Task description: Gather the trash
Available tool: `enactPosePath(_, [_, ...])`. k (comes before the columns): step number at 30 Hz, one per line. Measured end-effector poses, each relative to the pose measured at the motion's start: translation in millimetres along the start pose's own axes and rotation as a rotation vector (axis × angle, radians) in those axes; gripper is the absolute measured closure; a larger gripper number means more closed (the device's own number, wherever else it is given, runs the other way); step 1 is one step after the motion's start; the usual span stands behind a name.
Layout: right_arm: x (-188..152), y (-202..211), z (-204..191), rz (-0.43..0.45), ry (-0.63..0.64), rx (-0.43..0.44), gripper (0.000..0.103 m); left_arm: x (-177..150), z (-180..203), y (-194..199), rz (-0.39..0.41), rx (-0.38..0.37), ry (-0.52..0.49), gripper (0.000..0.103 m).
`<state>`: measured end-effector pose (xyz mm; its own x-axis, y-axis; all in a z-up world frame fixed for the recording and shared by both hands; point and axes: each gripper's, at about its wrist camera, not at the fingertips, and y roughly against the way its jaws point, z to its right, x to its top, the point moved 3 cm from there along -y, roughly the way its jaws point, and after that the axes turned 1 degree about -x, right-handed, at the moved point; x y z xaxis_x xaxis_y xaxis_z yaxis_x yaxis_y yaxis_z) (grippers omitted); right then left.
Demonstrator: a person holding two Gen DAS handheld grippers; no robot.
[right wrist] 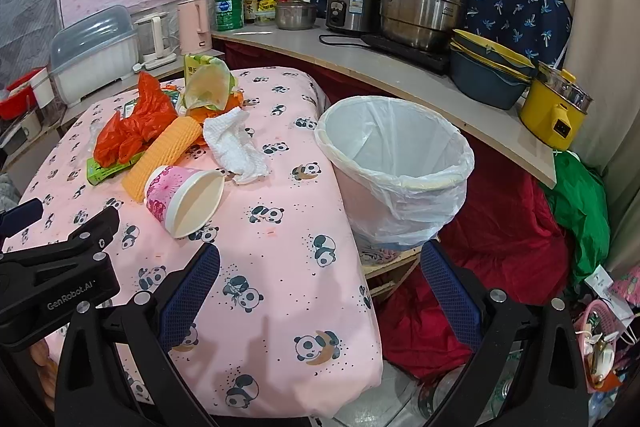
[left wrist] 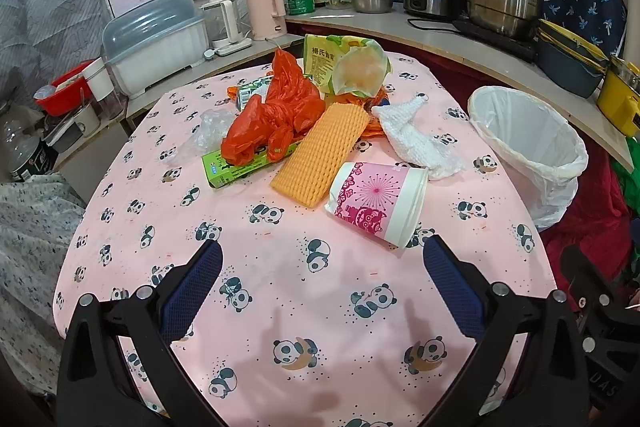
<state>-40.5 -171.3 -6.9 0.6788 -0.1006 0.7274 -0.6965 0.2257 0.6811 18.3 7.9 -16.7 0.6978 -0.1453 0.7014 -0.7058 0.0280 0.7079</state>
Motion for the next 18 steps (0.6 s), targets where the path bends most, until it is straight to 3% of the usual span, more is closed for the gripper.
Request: enactPosePath(18, [1.4,2.2,1.1,0.004,-0.003,-0.001,0.007,-0.2,-0.8,2.4,0.004,0.002,0.004,0.007])
